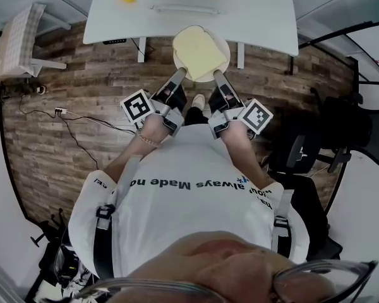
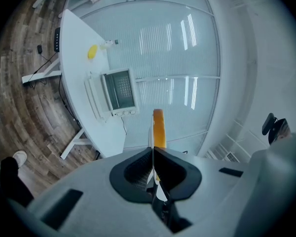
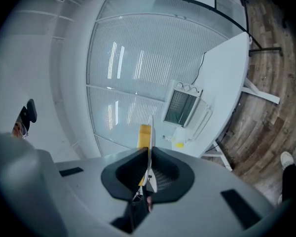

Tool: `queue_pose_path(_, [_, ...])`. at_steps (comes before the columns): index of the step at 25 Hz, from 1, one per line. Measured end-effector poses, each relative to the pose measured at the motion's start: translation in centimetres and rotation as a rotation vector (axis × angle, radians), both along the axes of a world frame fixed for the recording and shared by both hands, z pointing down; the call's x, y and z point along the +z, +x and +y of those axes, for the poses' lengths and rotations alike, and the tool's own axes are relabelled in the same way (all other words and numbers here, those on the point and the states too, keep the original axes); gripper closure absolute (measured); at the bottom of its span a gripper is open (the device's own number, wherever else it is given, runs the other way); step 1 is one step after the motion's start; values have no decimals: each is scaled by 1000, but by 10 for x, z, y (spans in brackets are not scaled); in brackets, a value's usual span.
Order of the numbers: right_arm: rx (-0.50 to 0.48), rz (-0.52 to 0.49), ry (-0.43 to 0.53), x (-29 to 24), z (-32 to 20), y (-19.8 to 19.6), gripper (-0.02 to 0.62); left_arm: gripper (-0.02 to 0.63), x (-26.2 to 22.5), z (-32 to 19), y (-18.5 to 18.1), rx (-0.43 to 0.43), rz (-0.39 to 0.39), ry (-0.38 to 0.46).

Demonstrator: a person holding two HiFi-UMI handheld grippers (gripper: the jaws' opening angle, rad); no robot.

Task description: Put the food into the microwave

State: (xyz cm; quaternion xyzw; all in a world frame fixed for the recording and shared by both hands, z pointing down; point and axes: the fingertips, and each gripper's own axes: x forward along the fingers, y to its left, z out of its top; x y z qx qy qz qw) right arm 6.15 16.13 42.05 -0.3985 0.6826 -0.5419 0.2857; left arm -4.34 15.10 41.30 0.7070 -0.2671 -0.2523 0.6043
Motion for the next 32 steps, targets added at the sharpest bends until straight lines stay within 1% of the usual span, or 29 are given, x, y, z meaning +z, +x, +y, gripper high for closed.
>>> queue_pose_path(9, [-12, -4, -17, 4, -51, 35, 571, 591, 1, -50, 34, -17, -11, -11])
queue_pose_path(16, [-23, -3, -8, 7, -75, 53, 571, 591, 4, -73, 52, -27, -4, -17])
queue_pose_path(22, [-21, -7, -22, 11, -99, 45, 571, 591, 9, -98, 45, -30, -1, -18])
queue_pose_path(27, [-11, 11, -21, 14, -123, 45, 571, 591, 13, -123, 44, -23, 15, -23])
queue_pose_path(32, [-3, 17, -37, 20, -159, 41, 572, 591, 19, -159, 41, -11, 19, -28])
